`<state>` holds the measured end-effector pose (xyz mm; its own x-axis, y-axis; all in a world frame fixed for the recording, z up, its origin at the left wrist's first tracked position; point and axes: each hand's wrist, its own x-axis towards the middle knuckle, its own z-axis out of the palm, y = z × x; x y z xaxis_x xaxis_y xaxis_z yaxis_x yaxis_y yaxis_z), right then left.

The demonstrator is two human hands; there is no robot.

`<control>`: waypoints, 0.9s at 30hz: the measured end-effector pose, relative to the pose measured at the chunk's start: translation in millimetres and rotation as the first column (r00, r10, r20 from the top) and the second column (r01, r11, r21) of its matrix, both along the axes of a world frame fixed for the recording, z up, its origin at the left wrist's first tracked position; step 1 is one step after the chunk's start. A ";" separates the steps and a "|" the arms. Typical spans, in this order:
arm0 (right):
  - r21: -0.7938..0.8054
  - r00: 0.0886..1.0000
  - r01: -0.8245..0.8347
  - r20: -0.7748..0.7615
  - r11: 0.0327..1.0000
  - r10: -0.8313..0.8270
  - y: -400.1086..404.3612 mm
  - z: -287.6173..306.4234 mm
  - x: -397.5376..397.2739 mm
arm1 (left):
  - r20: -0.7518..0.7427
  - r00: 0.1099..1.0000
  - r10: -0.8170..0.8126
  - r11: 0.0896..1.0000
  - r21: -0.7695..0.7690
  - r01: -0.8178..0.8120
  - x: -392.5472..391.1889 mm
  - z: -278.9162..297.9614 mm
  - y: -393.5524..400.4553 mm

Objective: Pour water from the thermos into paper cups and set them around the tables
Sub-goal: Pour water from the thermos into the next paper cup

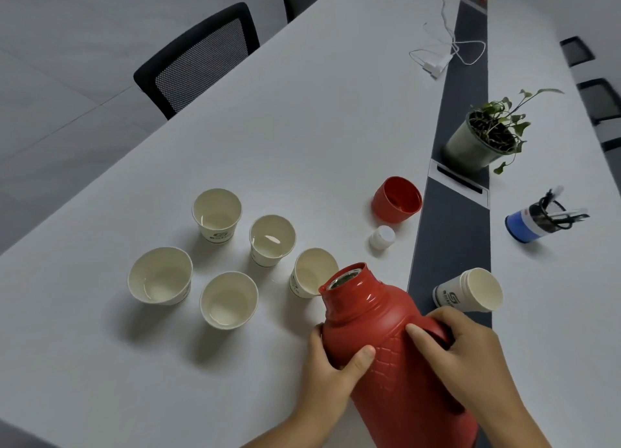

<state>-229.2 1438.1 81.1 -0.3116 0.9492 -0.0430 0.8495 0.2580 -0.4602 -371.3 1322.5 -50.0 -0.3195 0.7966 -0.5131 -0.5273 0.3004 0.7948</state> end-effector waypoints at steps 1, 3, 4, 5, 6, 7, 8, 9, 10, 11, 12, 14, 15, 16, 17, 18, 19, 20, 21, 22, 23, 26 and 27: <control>0.004 1.000 -0.006 0.009 1.000 0.006 1.3 0.8 -0.1 | -0.002 1.000 0.001 1.000 -0.001 -0.001 1.0 -0.7 0.3; -0.006 1.000 -0.015 0.026 1.000 0.015 3.0 2.5 -0.4 | 0.013 1.000 0.000 1.000 0.002 0.000 2.3 -1.5 0.7; -0.009 0.999 -0.016 0.033 1.000 0.017 3.9 3.1 -1.3 | 0.026 1.000 0.000 1.000 0.003 0.000 2.5 -1.8 1.2; -0.005 0.999 -0.020 0.040 1.000 0.020 5.0 3.2 -2.4 | 0.041 0.999 0.000 1.000 0.006 0.000 2.9 -1.9 1.4; 0.005 0.999 -0.028 0.045 1.000 0.028 6.1 3.1 -3.7 | 0.055 0.999 0.002 1.000 0.007 -0.003 3.4 -2.5 1.6; 0.016 0.998 -0.036 0.049 0.999 0.035 7.1 2.8 -4.6 | 0.067 0.998 0.004 1.000 0.010 -0.005 3.7 -2.6 1.7; 0.025 0.998 -0.042 0.055 0.999 0.041 7.8 2.5 -5.8 | 0.075 0.997 0.004 1.000 0.012 -0.005 3.7 -2.9 1.9; 0.029 0.997 -0.047 0.060 0.998 0.045 8.1 2.6 -6.6 | 0.081 0.997 0.004 1.000 0.013 -0.006 3.8 -2.9 1.7; 0.030 0.997 -0.051 0.065 0.998 0.049 8.4 2.9 -7.5 | 0.082 0.997 0.004 1.000 0.016 -0.006 3.9 -3.2 1.4; 0.033 0.996 -0.056 0.071 0.998 0.054 8.7 3.2 -8.0 | 0.083 0.997 0.004 1.000 0.016 -0.005 4.1 -3.1 1.3; 0.037 0.995 -0.061 0.077 0.997 0.058 9.2 3.5 -8.2 | 0.084 0.996 0.002 1.000 0.018 -0.003 3.9 -2.9 1.3; 0.044 0.995 -0.067 0.079 0.997 0.064 10.2 3.9 -9.0 | 0.089 0.996 -0.001 1.000 0.021 -0.001 4.1 -2.6 1.3; 0.046 0.994 -0.072 0.080 0.996 0.068 10.4 4.3 -9.4 | 0.092 0.996 -0.002 1.000 0.022 0.000 4.4 -2.7 1.2; 0.048 0.994 -0.078 0.085 0.996 0.074 10.6 4.7 -9.7 | 0.095 0.996 -0.003 1.000 0.021 0.001 4.6 -3.0 1.3; 0.049 0.993 -0.083 0.090 0.995 0.079 10.9 5.2 -9.8 | 0.095 0.995 -0.005 1.000 0.021 0.003 4.8 -2.9 1.2; 0.051 0.992 -0.089 0.093 0.995 0.084 11.3 5.6 -9.7 | 0.094 0.996 -0.005 1.000 0.020 0.003 5.1 -3.6 1.3; 0.051 0.992 -0.093 0.094 0.994 0.088 11.3 6.0 -9.5 | 0.092 0.996 -0.004 1.000 0.019 0.003 5.5 -4.2 1.2; 0.053 0.991 -0.097 0.094 0.994 0.091 11.4 6.5 -10.0 | 0.089 0.996 -0.005 1.000 0.018 0.003 5.6 -4.8 1.4; 0.055 0.991 -0.100 0.096 0.994 0.094 11.5 7.1 -10.5 | 0.089 0.996 -0.007 1.000 0.016 0.005 5.7 -4.9 1.9; 0.057 0.990 -0.102 0.101 0.993 0.096 12.1 7.5 -10.6 | 0.093 0.996 -0.008 1.000 0.014 0.007 6.3 -5.3 2.1; 0.056 0.990 -0.105 0.104 0.993 0.099 12.6 7.7 -10.9 | 0.099 0.995 -0.008 1.000 0.012 0.007 7.0 -5.7 2.2; 0.047 0.987 -0.113 0.117 0.993 0.107 13.3 8.4 -12.9 | 0.108 0.994 0.004 1.000 -0.002 -0.004 8.8 -7.8 3.3; 0.046 0.987 -0.113 0.120 0.992 0.107 13.6 8.7 -13.8 | 0.110 0.994 0.007 1.000 -0.004 -0.007 8.9 -7.7 3.8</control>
